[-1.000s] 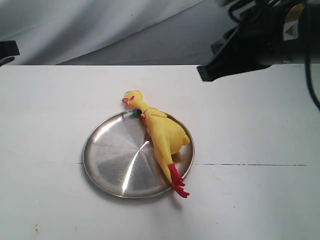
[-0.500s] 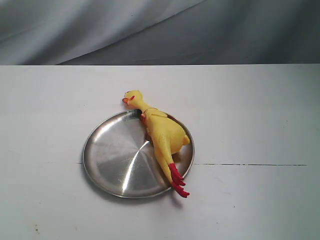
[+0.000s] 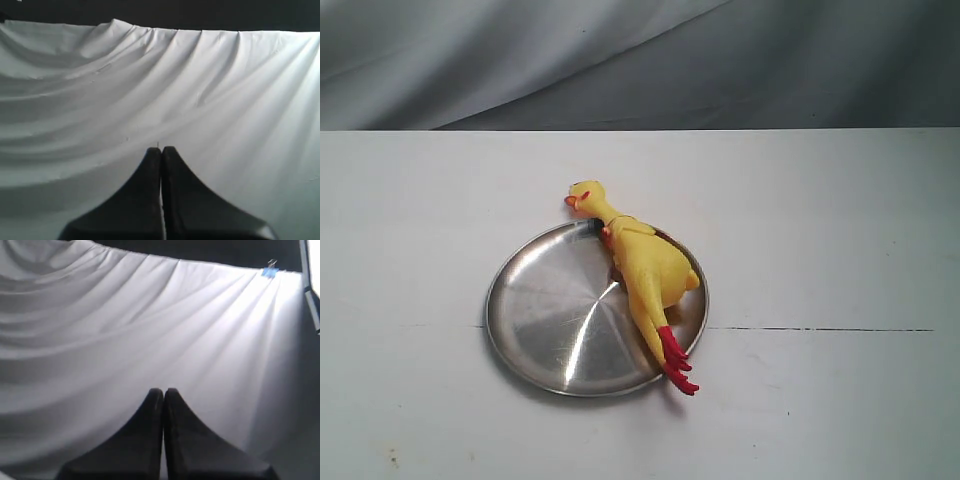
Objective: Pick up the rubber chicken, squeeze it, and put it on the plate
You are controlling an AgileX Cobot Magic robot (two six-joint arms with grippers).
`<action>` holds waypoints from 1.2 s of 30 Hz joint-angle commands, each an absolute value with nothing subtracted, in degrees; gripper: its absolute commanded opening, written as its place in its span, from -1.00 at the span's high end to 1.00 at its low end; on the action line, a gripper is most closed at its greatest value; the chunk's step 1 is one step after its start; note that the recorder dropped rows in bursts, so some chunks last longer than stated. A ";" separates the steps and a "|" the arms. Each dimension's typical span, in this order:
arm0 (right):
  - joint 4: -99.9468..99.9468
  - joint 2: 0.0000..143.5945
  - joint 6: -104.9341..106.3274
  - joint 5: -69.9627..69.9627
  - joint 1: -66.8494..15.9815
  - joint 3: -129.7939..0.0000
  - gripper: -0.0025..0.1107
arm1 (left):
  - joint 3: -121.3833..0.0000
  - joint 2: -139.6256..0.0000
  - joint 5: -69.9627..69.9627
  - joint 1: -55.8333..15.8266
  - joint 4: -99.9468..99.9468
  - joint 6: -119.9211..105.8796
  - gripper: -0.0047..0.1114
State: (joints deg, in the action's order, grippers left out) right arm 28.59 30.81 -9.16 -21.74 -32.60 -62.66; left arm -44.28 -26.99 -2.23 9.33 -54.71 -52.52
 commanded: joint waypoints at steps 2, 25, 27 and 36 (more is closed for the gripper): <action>49.26 29.66 -19.60 -29.27 -32.51 -69.32 0.96 | -43.28 -26.87 -3.65 9.37 -53.68 -52.94 0.92; 40.81 10.17 -22.79 -22.53 -32.51 -37.56 0.96 | -18.39 -12.97 -8.87 9.37 -60.00 -52.57 0.92; 40.06 10.17 -22.98 -23.60 -32.51 -36.40 0.96 | -18.29 -12.97 -7.89 9.37 -60.01 -52.57 0.92; 38.89 10.29 -23.22 -25.03 -32.51 -35.84 0.96 | -18.26 -12.97 -6.50 9.37 -59.22 -52.57 0.92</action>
